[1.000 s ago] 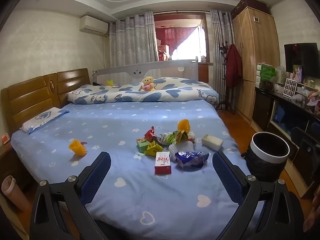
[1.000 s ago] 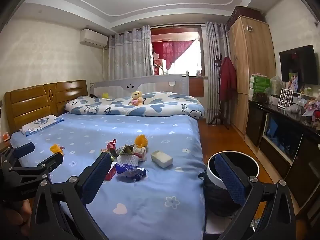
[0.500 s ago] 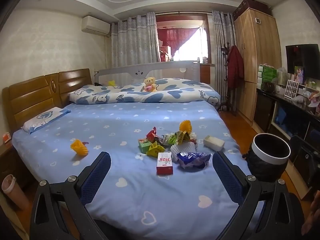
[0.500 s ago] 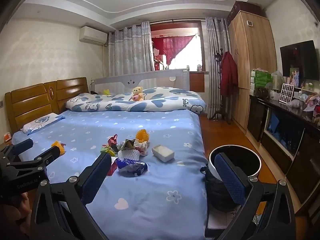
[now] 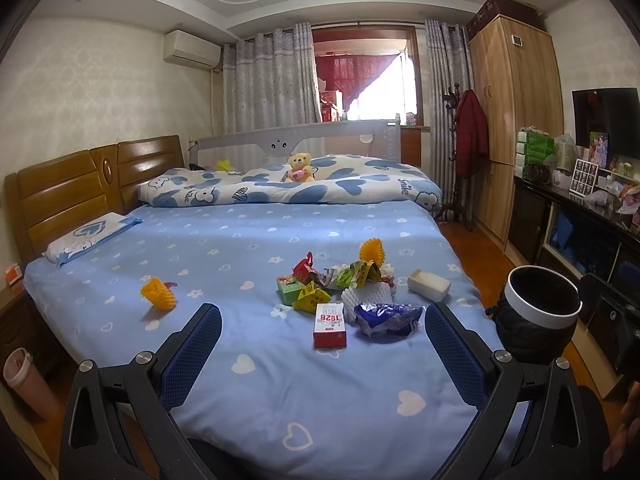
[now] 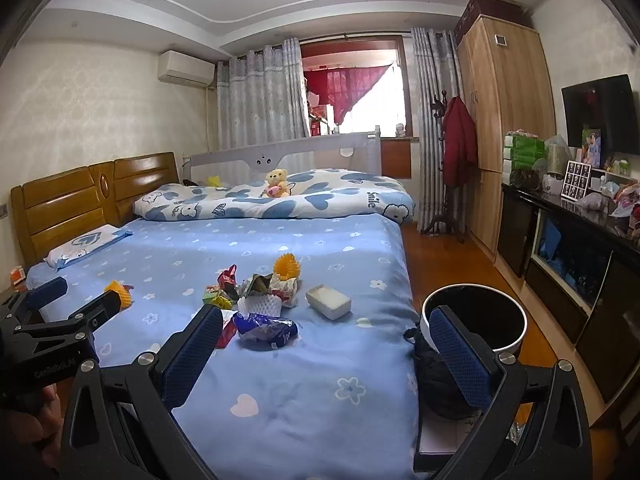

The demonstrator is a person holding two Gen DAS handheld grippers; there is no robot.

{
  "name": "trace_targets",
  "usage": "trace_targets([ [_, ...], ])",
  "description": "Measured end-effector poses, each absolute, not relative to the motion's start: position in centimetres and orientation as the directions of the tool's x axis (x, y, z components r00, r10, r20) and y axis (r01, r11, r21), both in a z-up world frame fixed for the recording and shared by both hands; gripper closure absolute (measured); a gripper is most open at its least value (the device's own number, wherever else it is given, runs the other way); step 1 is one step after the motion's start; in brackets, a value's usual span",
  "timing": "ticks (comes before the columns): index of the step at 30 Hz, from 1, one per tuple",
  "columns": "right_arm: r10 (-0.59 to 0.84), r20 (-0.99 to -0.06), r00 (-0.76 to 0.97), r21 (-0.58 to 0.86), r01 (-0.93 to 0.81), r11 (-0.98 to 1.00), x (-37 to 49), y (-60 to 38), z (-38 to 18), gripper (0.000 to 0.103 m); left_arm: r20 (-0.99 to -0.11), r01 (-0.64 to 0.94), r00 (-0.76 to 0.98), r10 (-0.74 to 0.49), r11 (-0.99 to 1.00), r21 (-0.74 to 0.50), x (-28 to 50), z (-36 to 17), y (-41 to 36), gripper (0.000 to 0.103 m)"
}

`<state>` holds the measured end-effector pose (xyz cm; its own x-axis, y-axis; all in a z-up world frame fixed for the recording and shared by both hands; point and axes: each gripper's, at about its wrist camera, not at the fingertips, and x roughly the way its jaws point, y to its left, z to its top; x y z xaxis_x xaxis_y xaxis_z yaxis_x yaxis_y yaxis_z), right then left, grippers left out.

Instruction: Collect trash

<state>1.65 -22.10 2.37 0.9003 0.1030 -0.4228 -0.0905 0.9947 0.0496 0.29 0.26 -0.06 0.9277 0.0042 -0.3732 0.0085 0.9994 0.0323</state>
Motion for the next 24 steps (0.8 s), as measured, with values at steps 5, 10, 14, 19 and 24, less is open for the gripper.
trace_targets([
  [5,0.105,-0.422,0.900,0.052,-0.092,0.994,1.67,-22.09,2.32,0.000,-0.370,0.004,0.929,0.009,0.999,0.034,0.30,-0.16,0.18,0.000],
  [10,0.110,-0.427,0.898,0.055,-0.096,0.994,1.80,-21.99,2.23,0.000,-0.370,0.002,0.929,0.011,0.999,0.035,0.29,-0.39,0.20,0.000],
  [14,0.111,-0.427,0.898,0.054,-0.097,0.994,1.60,-21.90,2.25,0.000,-0.367,0.002,0.930,0.011,0.999,0.037,0.28,-0.47,0.38,0.000],
  [19,0.113,-0.429,0.896,0.058,-0.098,0.993,1.59,-21.80,2.22,0.000,-0.370,0.001,0.929,0.012,0.999,0.037,0.45,-0.48,0.42,0.000],
  [24,0.116,-0.429,0.896,0.059,-0.100,0.993,1.62,-21.81,2.20,0.000,-0.371,0.003,0.929,0.010,0.999,0.034,0.37,-0.45,0.43,0.000],
])
